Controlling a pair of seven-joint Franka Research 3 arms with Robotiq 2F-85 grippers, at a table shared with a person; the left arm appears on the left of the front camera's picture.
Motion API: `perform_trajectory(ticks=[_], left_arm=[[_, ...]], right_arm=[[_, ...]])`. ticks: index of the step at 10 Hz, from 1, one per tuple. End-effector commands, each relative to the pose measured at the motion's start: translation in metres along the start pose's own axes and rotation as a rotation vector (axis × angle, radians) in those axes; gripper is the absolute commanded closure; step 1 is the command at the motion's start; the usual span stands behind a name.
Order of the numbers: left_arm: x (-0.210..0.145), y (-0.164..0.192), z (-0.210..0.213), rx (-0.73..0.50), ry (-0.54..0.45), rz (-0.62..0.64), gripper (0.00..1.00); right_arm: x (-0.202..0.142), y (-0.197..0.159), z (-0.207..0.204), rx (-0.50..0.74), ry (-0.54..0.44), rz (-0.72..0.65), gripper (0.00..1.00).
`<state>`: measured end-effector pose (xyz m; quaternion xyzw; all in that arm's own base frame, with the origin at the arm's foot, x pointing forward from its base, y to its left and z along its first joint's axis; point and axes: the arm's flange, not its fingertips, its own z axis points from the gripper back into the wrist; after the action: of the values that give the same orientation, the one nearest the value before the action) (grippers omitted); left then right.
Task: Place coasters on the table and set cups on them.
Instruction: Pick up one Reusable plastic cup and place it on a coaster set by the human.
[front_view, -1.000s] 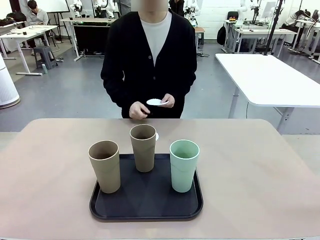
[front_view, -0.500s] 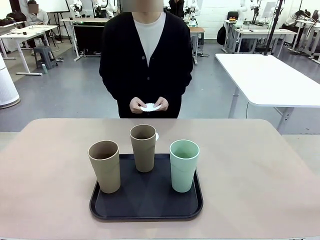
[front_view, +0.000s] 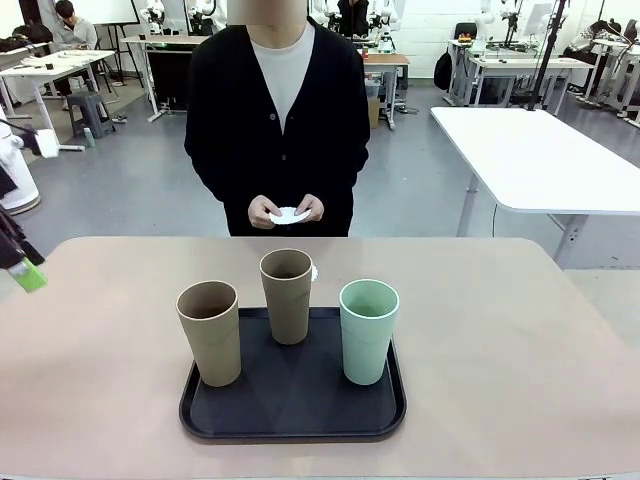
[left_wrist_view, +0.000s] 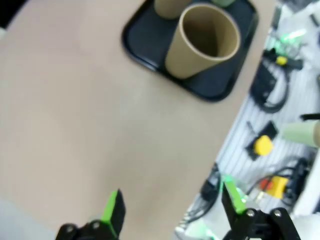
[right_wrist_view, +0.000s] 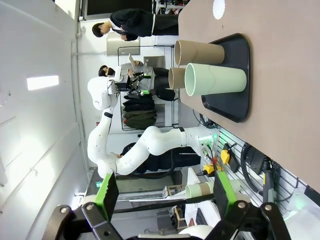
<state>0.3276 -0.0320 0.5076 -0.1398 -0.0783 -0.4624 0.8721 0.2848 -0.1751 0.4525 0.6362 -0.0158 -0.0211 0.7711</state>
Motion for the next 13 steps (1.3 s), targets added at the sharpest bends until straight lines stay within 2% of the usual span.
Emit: perform_trajectory(ticks=[1, 3, 4, 5, 9, 11, 13], left_arm=[[0.004, -0.01, -0.024, 0.059, -0.001, -0.042, 0.0], [0.015, -0.015, -0.041, 0.117, 0.018, -0.092, 0.0], [0.016, -0.017, -0.045, 0.123, -0.008, -0.086, 0.0], [0.014, -0.016, -0.033, 0.065, 0.006, -0.093, 0.0], [0.017, -0.014, -0.035, 0.063, -0.012, -0.101, 0.0], [-0.008, 0.025, -0.056, -0.036, -0.239, -0.367, 0.0], [-0.018, 0.049, -0.072, -0.115, -0.394, -0.546, 0.0]], right_arm=[[0.0, 0.0, 0.001, 0.003, -0.001, 0.003, 0.0], [0.0, 0.0, 0.001, 0.003, -0.001, 0.003, 0.0], [0.0, 0.0, 0.001, 0.003, -0.001, 0.003, 0.0], [0.0, 0.0, 0.001, 0.003, -0.001, 0.003, 0.0], [0.0, 0.0, 0.001, 0.003, -0.001, 0.003, 0.0], [0.0, 0.0, 0.001, 0.003, -0.001, 0.003, 0.0], [0.0, 0.0, 0.001, 0.003, -0.001, 0.003, 0.0]])
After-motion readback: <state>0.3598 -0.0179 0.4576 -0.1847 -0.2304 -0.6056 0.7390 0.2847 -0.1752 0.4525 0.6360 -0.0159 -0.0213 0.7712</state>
